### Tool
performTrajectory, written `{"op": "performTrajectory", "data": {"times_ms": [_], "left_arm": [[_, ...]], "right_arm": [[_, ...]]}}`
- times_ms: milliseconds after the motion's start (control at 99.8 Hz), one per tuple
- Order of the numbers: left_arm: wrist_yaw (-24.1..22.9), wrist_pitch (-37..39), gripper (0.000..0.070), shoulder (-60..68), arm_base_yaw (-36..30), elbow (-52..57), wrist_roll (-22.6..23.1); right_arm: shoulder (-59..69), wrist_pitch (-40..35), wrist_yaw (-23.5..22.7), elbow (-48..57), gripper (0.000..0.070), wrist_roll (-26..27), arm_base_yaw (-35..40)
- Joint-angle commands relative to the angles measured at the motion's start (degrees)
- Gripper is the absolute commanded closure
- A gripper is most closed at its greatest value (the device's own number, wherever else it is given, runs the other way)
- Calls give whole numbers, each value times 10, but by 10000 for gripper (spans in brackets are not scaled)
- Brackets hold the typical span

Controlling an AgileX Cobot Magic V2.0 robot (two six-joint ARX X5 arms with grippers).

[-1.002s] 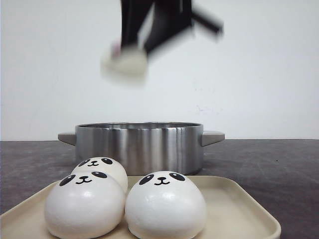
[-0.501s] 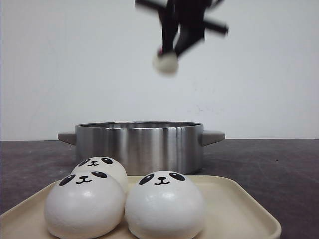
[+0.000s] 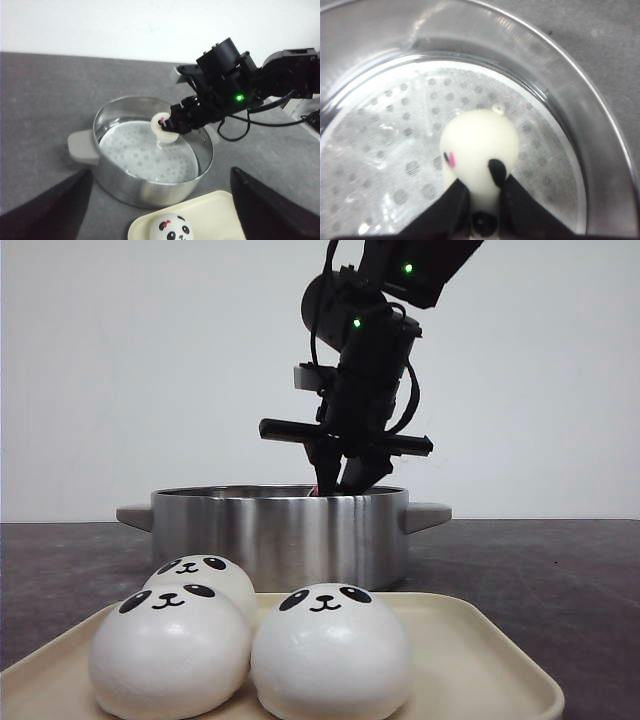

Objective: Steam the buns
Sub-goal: 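Carry the held bun into the steel pot and open the right gripper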

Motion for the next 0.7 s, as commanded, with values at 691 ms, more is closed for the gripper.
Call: {"op": "performTrajectory", "data": {"times_ms": [691], "left_arm": [[3, -46, 256, 9, -2, 6, 2]], "right_arm": [[-26, -102, 1, 95, 442, -25, -4]]}}
